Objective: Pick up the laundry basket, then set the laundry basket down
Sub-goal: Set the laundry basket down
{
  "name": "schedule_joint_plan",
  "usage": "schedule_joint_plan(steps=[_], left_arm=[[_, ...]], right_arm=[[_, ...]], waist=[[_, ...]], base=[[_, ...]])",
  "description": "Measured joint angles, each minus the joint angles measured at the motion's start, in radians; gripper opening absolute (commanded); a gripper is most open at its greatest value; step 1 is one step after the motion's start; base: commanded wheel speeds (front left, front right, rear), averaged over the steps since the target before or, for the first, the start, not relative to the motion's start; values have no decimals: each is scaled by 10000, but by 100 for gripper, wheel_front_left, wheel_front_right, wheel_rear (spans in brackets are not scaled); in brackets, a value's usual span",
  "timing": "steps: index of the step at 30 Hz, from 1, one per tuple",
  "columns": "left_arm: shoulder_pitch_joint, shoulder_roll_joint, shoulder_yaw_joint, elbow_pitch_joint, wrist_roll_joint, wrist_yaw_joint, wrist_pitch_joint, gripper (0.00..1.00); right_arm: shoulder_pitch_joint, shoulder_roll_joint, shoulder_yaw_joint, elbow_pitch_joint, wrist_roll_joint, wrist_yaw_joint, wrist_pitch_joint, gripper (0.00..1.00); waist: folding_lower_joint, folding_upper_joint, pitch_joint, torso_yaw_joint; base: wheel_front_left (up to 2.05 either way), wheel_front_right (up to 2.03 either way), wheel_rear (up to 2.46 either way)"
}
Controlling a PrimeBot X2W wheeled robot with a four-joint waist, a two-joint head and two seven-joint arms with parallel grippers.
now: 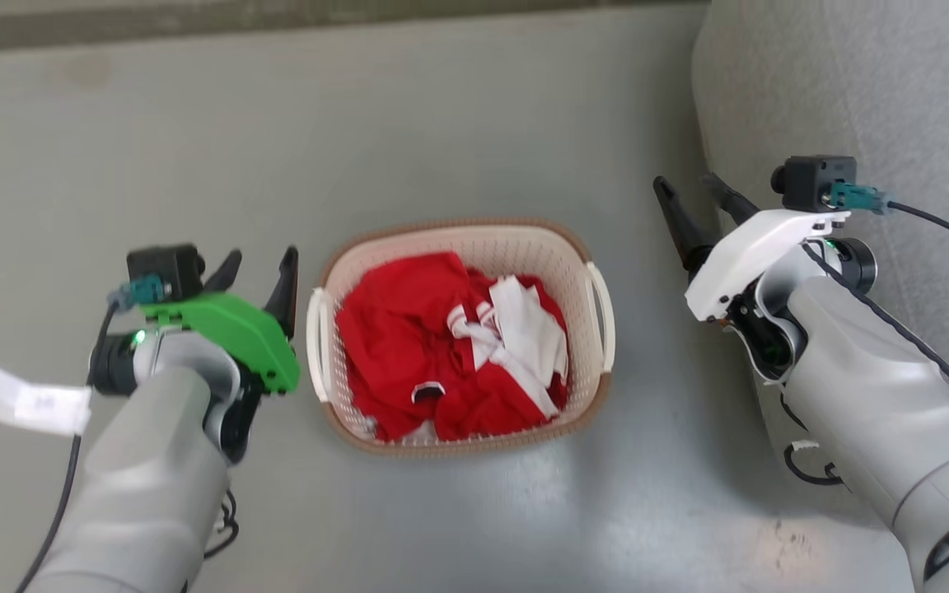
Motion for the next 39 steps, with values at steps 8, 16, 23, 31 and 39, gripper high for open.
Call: schedule_joint_plan(steps=[8, 16, 23, 31, 39], left_arm=[[906, 184, 552, -1106, 397, 2, 0, 100], [1941, 405, 1304, -2522, 1189, 280, -2, 100], [2961, 405, 2111, -3917, 1538, 445, -2, 100], [4031, 397, 2811, -5288, 2234, 658, -29, 100], [5034, 397, 3208, -6065, 2757, 717, -31, 100]], right_arm=[[859, -405, -800, -863, -660, -35, -2, 100], [1840, -585, -1816, -2157, -1273, -307, -4, 100], [2703, -777, -2629, -3216, -1983, -654, -13, 100], [3712, -903, -3312, -4219, -2817, -1016, -13, 100], [4414, -901, -3751, -5078, -3465, -1179, -15, 100]], waist=[[0, 0, -1098, 107], [-1, 0, -2155, 207], [-1, 0, -2895, 264], [-1, 0, -3460, 394], [0, 0, -3609, 421]], base=[[0, 0, 0], [0, 0, 0], [0, 0, 0], [0, 0, 0], [0, 0, 0]])
